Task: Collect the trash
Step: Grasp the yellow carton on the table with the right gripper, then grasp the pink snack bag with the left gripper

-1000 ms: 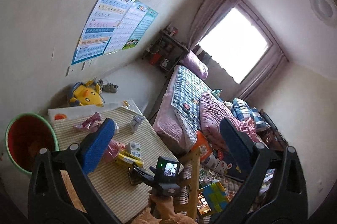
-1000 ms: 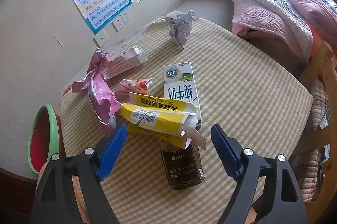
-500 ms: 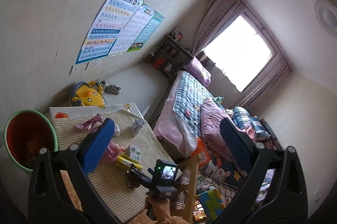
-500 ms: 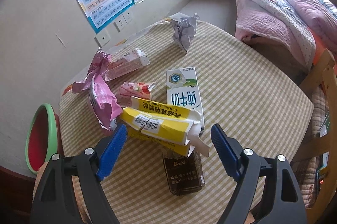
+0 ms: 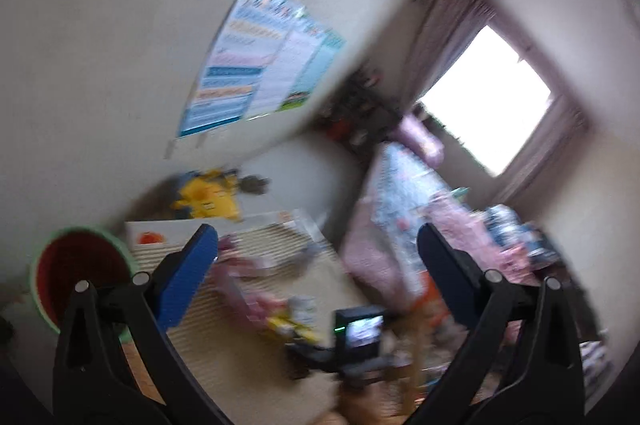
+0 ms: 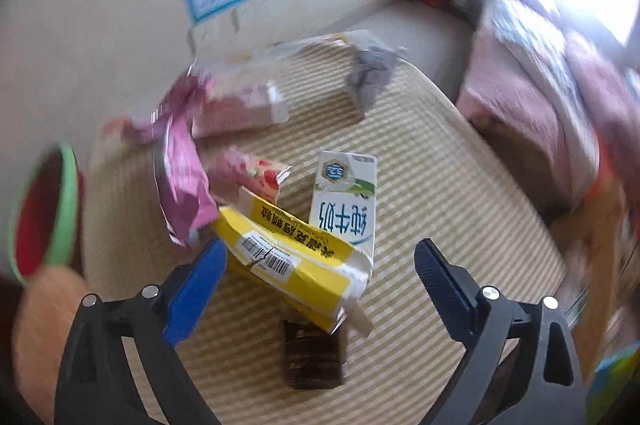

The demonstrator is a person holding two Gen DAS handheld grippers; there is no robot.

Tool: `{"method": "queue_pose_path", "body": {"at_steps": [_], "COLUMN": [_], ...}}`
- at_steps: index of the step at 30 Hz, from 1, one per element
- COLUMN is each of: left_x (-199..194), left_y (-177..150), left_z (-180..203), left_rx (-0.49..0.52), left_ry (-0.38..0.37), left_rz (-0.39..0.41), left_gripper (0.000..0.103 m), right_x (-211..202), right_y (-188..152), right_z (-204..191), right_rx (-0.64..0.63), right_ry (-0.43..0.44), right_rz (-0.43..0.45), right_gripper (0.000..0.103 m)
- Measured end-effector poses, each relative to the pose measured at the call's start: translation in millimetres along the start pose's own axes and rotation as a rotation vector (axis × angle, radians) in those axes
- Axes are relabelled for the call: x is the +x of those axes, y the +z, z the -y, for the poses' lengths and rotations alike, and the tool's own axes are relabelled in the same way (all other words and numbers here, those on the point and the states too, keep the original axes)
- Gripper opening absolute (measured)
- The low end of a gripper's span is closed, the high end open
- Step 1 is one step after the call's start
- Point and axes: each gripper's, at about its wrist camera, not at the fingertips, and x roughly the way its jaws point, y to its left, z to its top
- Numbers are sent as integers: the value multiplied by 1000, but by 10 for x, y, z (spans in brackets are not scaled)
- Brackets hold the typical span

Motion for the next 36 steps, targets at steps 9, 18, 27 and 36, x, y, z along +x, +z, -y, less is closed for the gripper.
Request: {"method": "queue_pose_path", "body": {"at_steps": [9, 18, 27, 36], "left_x": [863, 1851, 2548, 2539], "left_y": [-578, -1057, -1477, -1835], "left_z": [-712, -986, -1027, -1111], "left_rx": [-44, -26, -72, 6], "left_ry": [198, 255, 346, 423], "left_rz": [-179, -370, -515, -517], "left_gripper": [97, 97, 97, 97], "right_x": [473, -202, -212, -18], "right_y": [-95, -472, -1272, -1306], "right_z": [-155, 206, -62, -210], "right_rx": [-138, 175, 311, 315], "right_ry": [1, 236, 278, 294], "right_rz": [-134, 13, -81, -123], "right_gripper": [75, 65, 66, 72]}}
